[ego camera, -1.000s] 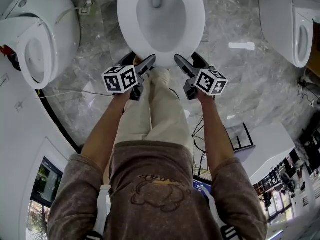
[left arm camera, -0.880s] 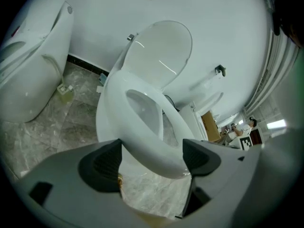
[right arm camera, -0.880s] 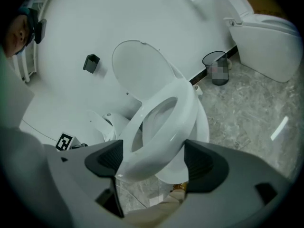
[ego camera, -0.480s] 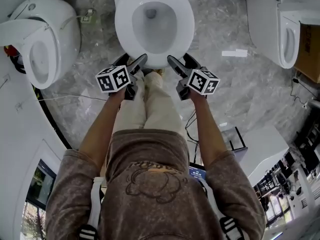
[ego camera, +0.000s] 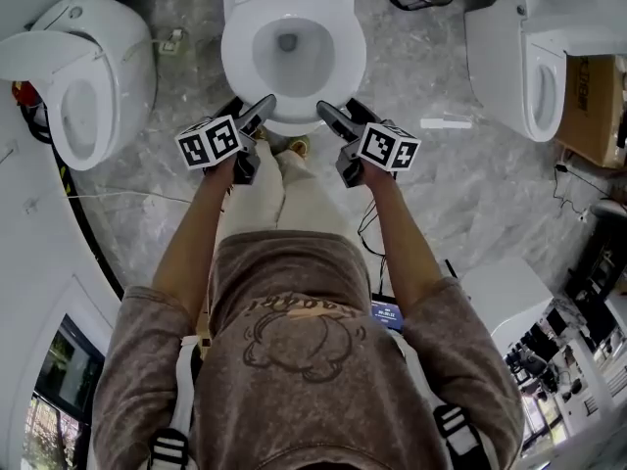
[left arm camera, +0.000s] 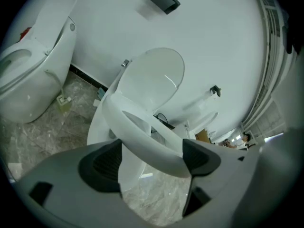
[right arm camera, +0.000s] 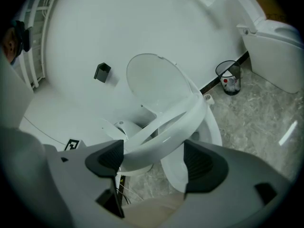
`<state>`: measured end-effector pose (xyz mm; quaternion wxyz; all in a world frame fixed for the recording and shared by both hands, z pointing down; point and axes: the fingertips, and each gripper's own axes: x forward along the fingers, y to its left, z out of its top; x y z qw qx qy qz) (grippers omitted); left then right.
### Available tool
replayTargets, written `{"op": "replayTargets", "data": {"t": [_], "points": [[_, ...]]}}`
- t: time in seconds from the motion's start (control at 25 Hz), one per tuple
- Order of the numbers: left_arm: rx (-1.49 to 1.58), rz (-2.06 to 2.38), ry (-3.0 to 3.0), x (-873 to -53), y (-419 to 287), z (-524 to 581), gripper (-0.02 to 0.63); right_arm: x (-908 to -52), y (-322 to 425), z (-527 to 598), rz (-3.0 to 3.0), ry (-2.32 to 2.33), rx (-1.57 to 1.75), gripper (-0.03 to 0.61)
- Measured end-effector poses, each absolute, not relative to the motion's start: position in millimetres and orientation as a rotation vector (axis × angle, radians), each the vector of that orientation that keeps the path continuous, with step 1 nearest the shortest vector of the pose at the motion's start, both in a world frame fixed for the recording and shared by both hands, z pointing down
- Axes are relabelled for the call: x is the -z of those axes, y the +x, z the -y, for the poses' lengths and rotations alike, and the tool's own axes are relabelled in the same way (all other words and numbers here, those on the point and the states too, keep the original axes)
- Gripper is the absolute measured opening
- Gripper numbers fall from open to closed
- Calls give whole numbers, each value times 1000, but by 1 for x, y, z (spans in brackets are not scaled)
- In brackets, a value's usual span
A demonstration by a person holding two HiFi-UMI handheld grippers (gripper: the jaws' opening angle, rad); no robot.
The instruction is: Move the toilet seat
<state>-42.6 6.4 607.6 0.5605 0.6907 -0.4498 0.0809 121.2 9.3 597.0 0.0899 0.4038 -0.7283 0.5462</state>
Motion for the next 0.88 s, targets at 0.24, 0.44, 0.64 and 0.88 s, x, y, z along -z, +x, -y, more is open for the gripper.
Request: {"op": "replayTargets", "data": {"t": [0.24, 0.44, 0.64, 0.88], "points": [[-123, 1053, 1618, -588, -45, 8, 410, -577, 119, 5, 2175, 1232, -1652, 390], [-105, 1044, 1616, -576, -44, 19, 410, -566, 121, 17, 2177, 1270, -1673, 390], [-58, 1049, 1615, -563, -46, 33, 410, -553, 119, 32, 2188, 1293, -1694, 390], [-70, 1006, 1616, -555, -46, 41, 411, -545, 120, 43, 2189, 1306, -1720, 388]]}}
